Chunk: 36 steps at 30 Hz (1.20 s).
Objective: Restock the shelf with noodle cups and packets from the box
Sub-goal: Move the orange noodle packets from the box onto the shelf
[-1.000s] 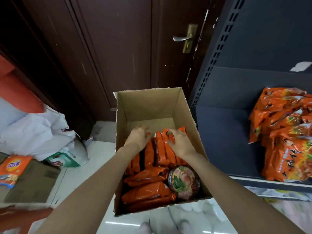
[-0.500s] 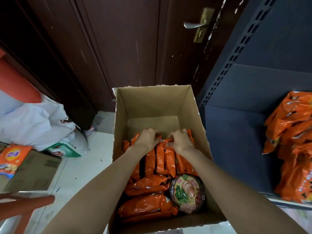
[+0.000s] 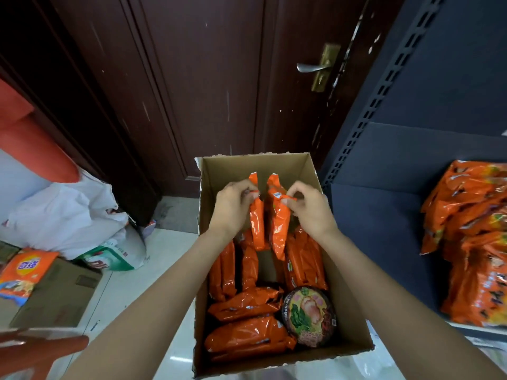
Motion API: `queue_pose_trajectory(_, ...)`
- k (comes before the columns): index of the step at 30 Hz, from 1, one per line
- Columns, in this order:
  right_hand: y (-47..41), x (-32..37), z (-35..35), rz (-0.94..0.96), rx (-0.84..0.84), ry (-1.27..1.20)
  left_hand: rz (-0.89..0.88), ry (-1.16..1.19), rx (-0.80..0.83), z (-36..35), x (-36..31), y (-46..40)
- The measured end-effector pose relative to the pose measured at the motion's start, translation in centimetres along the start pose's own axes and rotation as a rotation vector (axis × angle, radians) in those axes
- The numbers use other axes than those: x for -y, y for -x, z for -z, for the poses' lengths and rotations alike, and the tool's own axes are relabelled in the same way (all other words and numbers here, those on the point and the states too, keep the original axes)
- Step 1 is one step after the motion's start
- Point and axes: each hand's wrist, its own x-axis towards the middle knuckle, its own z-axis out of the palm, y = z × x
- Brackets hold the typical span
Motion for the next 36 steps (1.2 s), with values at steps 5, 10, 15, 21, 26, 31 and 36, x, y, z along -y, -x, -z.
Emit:
queue_pose_trajectory(5, 1.4, 3.9, 4.9, 0.066, -0.213, -0.099, -0.148, 0.146, -0.106, 3.6, -5.7, -0.5)
queue_pose_trajectory(10, 3.1, 6.3, 11.2, 0.108, -0.440, -0.136, -0.310, 0.244, -0.188, 4.9, -11.5, -1.2)
queue_pose_trajectory(15, 3.8, 3.5, 16.8, 0.041, -0.632, -0.077, -0.356, 0.319, -0.153, 3.0, -15.7, -2.4)
queue_pose_trajectory(21, 2.3, -2.4, 20.1, -0.115, -0.693, 0.062, -0.334, 0.319, -0.063, -2.1, -18.2, -4.0)
queue_pose_trajectory(26, -0.4, -6.4, 21.1, -0.185, -0.678, 0.111, -0.299, 0.283, 0.006, -5.7, -18.5, -5.2)
queue_pose_trajectory(31, -2.4, -9.5, 18.7, -0.212, -0.172, 0.182, -0.227, 0.271, 0.049, -8.0, -18.2, -5.6)
queue_pose_trajectory(36, -2.5, -10.8, 18.4, -0.172, -0.059, 0.265, -0.178, 0.271, 0.053, -9.4, -16.5, -5.7)
